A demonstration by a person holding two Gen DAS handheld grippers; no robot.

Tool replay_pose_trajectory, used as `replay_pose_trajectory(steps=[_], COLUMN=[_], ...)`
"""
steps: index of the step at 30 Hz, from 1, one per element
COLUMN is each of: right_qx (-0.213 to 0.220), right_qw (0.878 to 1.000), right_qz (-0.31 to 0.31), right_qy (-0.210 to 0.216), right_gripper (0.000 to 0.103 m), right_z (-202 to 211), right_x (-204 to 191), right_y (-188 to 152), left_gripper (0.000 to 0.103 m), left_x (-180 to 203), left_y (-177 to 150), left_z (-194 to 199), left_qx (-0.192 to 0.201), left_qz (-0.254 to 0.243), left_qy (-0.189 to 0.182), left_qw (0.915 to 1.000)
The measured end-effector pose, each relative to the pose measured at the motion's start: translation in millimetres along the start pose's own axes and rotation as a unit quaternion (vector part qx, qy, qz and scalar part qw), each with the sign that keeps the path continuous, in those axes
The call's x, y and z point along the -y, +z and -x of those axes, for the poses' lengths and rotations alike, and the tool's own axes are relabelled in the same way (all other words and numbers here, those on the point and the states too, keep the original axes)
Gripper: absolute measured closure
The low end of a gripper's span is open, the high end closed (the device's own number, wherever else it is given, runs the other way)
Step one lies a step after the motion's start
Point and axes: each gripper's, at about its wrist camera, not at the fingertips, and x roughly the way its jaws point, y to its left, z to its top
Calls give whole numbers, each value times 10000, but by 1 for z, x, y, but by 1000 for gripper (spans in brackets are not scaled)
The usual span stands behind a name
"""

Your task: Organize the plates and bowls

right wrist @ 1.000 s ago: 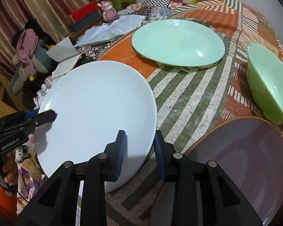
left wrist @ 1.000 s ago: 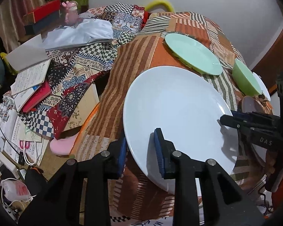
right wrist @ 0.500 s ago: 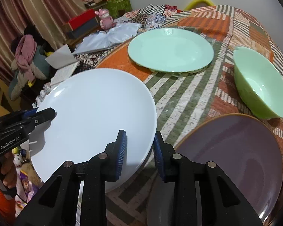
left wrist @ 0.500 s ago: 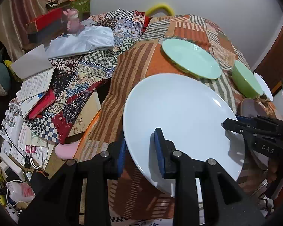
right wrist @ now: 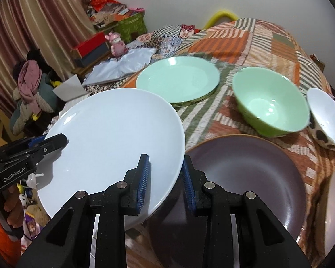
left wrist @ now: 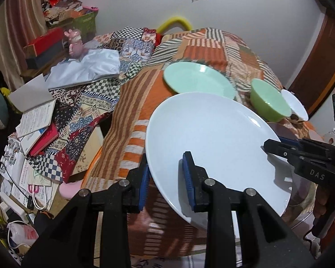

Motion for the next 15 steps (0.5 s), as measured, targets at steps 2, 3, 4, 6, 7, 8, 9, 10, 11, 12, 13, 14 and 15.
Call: replay_pose_trajectory(steps=[2, 3, 4, 6, 7, 8, 9, 10, 11, 12, 13, 14, 15], right_qx=[72, 102, 121, 188, 211, 242, 266, 295, 318, 337, 358, 376, 398], right_qw=[10000, 9999, 9999, 9997, 9996, 9995, 9994, 9992, 9990, 9989, 9987, 9986, 9983], right_qz=[-36, -58, -71, -117, -135, -162, -184, -213, -235, -257, -279, -302, -331], right_qy=[-38, -58, -71, -109, -122, -141, -154, -170, -188, -204, -221, -237, -256], right_gripper=[76, 76, 76, 76, 76, 76, 76, 76, 76, 76, 76, 76, 76], right_z=[7, 11, 13, 20, 22, 26, 28, 31, 35, 37, 40, 43, 46], right_x=[4, 7, 8, 13, 15, 19, 22, 26, 28, 31, 33, 35, 38], right_y=[-2, -3, -3, -6, -7, -8, -9, -10, -12, -14, -16, -18, -20], left_gripper=[74, 74, 74, 74, 74, 74, 74, 74, 74, 74, 74, 74, 74], left_x=[8, 11, 15, 22, 27, 30, 35, 40, 43, 49, 53, 57, 60], left_y=[1, 1, 1, 1, 2, 2, 2, 2, 3, 3, 3, 3, 3], left_z=[2, 3, 5, 7, 9, 10, 10, 11, 12, 13, 14, 15, 15], left_qx=[34, 48, 67, 100, 117, 127, 139, 148, 151, 159, 166, 171, 175], left_qz=[-42, -58, -87, -135, -170, -191, -222, -260, -279, -313, -346, -374, -401], left_qy=[-39, -53, -74, -114, -139, -153, -173, -200, -215, -242, -261, -278, -294], left_qw=[10000, 10000, 9999, 9998, 9997, 9996, 9995, 9994, 9993, 9991, 9989, 9988, 9986])
